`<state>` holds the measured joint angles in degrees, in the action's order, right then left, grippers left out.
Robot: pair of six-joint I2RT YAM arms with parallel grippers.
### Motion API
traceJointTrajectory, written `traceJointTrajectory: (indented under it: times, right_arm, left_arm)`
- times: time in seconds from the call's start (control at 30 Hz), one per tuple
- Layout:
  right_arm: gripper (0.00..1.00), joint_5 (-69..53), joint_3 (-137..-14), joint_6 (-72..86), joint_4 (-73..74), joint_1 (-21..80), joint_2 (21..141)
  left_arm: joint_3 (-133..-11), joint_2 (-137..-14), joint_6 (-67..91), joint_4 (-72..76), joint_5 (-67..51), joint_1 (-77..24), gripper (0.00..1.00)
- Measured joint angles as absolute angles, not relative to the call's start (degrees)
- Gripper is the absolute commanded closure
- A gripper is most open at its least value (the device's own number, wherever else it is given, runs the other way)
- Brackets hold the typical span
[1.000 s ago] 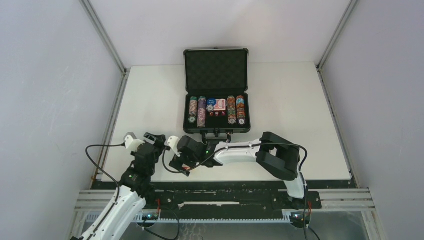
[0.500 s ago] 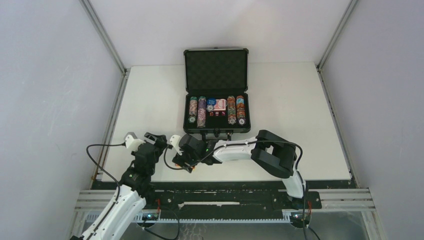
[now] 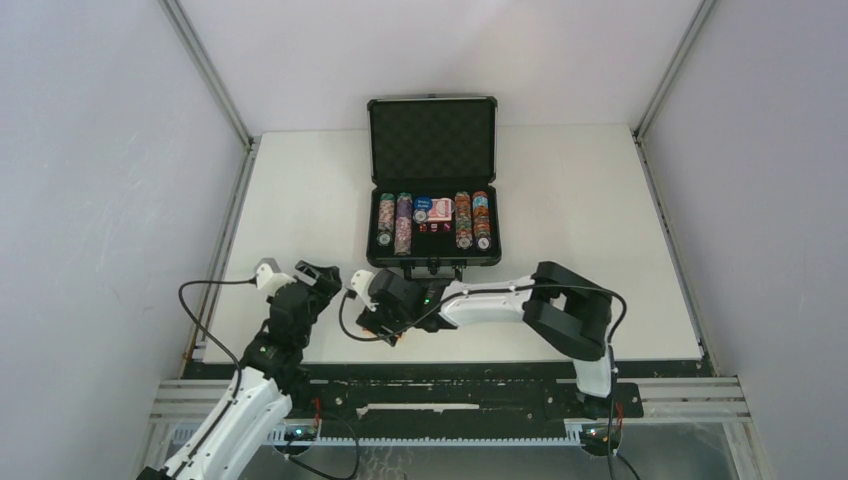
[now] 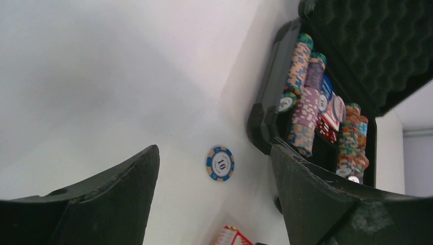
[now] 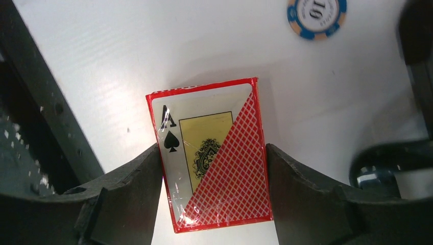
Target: Pack up texas hold em set
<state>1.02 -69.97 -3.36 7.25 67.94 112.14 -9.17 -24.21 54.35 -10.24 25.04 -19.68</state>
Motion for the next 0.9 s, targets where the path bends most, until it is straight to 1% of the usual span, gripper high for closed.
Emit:
traceJointTrajectory:
  times: [0.1, 0.23, 0.33, 0.47, 0.57, 0.67, 0.77, 0.83, 0.9]
  right_arm:
    - [0.52, 2.11, -66.81, -3.36, 8.23, 67.94, 107.59]
    - [0.52, 3.86, -64.12, -3.42, 8.86, 67.83, 101.51]
    - [0.52, 5.32, -62.48, -3.64, 8.95, 67.61, 97.47]
    - [0.52, 7.57, -60.36, -3.97, 9.26, 66.89, 93.76]
    - [0.52, 8.69, -57.58, -4.21, 10.13, 66.28, 90.70]
    - [0.52, 9.47, -55.09, -4.43, 11.09, 65.76, 87.81]
    - [0.52, 10.00, -52.99, -4.64, 11.40, 65.14, 85.19]
    - [0.52, 10.07, -51.83, -4.75, 11.42, 64.82, 83.70]
    - [0.52, 10.26, -50.96, -4.86, 11.75, 64.53, 82.30]
  left_arm:
    - [-9.17, -25.89, 52.42, -7.49, 21.87, -19.68, 0.14]
    - [-9.15, -28.95, 50.87, -2.15, 15.33, -19.68, 0.19]
    - [-8.99, -33.36, 49.63, 4.54, 7.07, -19.70, 0.23]
    - [-6.31, -39.31, 48.82, 15.88, -5.63, -19.86, 0.24]
    - [-4.54, -41.58, 48.53, 20.36, -12.62, -20.51, 0.24]
    - [-3.62, -41.60, 48.49, 24.97, -17.47, -21.15, 0.28]
    - [-3.51, -41.89, 48.49, 29.74, -21.41, -22.24, 0.28]
    - [-3.55, -43.09, 48.47, 33.04, -23.64, -23.97, 0.28]
    - [-3.79, -45.76, 48.14, 35.29, -26.04, -26.81, 0.31]
